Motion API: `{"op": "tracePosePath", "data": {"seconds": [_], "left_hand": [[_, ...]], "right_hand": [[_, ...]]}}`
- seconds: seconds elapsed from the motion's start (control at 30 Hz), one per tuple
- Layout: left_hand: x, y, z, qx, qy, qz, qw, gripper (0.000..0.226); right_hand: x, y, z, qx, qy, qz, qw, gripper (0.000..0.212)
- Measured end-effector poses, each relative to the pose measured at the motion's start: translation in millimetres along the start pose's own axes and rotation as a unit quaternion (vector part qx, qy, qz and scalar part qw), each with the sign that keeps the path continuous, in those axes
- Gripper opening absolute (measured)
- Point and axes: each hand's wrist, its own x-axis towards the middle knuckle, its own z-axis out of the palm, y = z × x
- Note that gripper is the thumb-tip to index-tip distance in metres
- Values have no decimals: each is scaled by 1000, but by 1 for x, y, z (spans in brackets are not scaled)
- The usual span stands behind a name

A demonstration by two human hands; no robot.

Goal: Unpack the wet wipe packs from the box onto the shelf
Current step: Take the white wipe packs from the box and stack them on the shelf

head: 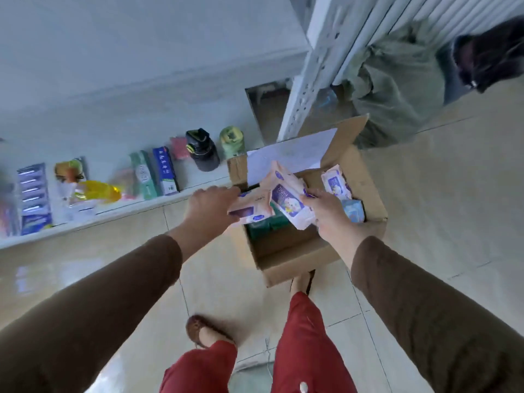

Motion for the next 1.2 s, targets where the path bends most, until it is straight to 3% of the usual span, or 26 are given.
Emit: {"op": "tracePosePath", "data": {"seconds": [0.17,0.37,0.57,0.7,0.8,0.97,1.1,1.2], "left_hand": [[-123,-111,-90,-112,52,-80,989,37],[-225,-233,-186,-171,117,-156,966,27],[-247,-340,-257,-164,182,-199,949,30],[-228,-410,-297,-177,194,-221,939,27],[-208,-465,-321,-173,183,-244,937,26],[-182,-558,-340,-134,139,-274,942,27],[-175,-629,-350,-143,139,-294,935,30],[-169,-680,-360,-130,126,-286,941,34]], "right_hand": [[-123,-47,105,34,-94,8,995,9],[-201,-122,226,43,-232,-91,968,24],[-226,-223,344,29,-325,-176,929,17],[-216,-280,425,-20,-407,-220,886,43],[-198,-307,491,-92,-374,-286,878,49],[-145,-330,597,-140,-321,-322,880,15],[-119,-342,662,-114,-297,-300,899,33],[-111,-350,708,-95,-290,-291,907,34]]}}
